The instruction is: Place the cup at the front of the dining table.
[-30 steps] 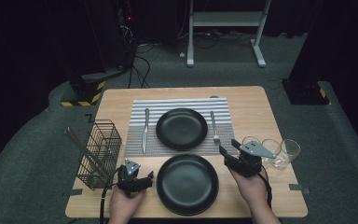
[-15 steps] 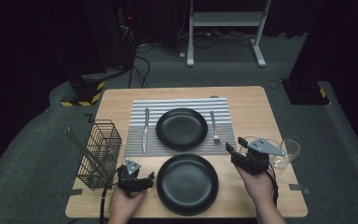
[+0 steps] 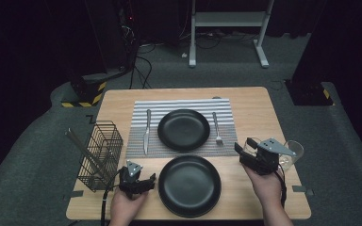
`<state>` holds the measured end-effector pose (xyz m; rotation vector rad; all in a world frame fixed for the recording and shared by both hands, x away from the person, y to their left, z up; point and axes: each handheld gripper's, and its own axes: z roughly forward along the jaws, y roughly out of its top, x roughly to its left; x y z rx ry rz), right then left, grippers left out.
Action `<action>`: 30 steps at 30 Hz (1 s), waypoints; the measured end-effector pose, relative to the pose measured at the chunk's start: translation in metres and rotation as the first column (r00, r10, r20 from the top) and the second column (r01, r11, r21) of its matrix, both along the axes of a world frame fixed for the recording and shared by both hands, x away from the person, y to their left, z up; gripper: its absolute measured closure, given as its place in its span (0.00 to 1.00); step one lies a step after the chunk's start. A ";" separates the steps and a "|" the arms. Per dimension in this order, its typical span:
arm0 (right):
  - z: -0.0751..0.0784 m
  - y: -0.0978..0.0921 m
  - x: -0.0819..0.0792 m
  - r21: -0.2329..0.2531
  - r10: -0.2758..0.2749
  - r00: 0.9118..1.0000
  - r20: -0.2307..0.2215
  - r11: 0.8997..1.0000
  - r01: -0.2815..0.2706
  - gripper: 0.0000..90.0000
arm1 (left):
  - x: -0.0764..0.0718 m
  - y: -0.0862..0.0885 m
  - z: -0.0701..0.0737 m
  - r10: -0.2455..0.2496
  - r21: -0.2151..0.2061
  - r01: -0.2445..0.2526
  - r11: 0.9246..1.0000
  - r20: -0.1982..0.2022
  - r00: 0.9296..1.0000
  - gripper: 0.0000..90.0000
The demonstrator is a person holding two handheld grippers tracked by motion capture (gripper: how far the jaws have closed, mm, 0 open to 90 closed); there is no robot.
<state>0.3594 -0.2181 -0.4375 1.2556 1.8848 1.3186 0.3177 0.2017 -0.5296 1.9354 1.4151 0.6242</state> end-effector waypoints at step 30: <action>-0.024 -0.004 0.014 -0.063 -0.106 0.994 0.020 0.992 0.107 0.58 | -0.002 -0.001 0.000 -0.011 0.001 0.011 1.000 0.011 1.000 0.25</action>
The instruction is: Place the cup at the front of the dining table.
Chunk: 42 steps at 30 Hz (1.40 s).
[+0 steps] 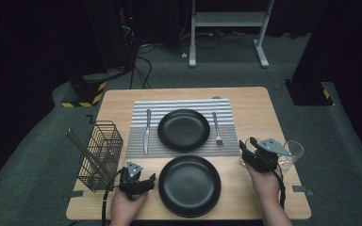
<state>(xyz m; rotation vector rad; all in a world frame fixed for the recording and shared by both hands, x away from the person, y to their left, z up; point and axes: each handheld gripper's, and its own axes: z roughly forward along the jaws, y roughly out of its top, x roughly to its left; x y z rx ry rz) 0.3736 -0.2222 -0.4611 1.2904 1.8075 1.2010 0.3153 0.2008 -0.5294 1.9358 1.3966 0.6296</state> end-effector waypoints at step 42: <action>-0.003 -0.001 -0.003 -0.011 0.021 0.999 -0.028 1.000 -0.021 0.87 | 0.000 0.000 0.000 -0.004 -0.002 0.004 1.000 0.000 1.000 0.26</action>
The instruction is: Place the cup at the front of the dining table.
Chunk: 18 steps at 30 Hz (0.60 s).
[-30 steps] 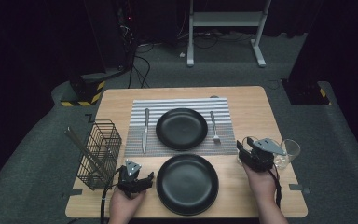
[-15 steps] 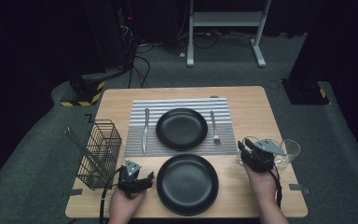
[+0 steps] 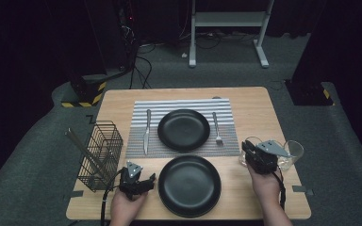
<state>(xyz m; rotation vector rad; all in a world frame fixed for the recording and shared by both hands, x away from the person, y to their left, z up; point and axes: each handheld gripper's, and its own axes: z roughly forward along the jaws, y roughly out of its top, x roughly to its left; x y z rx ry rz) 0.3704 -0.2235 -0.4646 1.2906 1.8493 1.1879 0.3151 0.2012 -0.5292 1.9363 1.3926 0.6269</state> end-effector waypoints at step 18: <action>0.002 0.005 -0.009 -0.009 0.010 1.000 -0.002 1.000 -0.010 0.87 | 0.000 0.000 0.000 -0.002 0.002 0.002 1.000 -0.001 1.000 0.26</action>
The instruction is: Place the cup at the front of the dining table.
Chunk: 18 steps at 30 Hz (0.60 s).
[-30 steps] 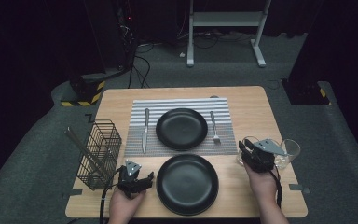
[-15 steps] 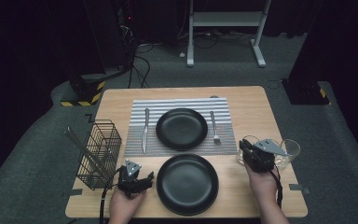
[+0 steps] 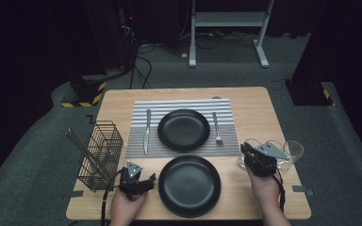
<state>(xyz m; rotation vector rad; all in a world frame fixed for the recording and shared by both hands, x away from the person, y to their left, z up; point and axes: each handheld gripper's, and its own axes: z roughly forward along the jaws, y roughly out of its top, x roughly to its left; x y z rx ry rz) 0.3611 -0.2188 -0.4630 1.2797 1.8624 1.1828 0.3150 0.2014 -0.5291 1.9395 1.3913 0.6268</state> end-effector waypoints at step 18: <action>0.001 0.004 -0.015 0.000 0.026 1.000 0.000 1.000 -0.026 0.87 | 0.000 0.000 0.000 0.001 -0.002 -0.001 1.000 0.001 1.000 0.26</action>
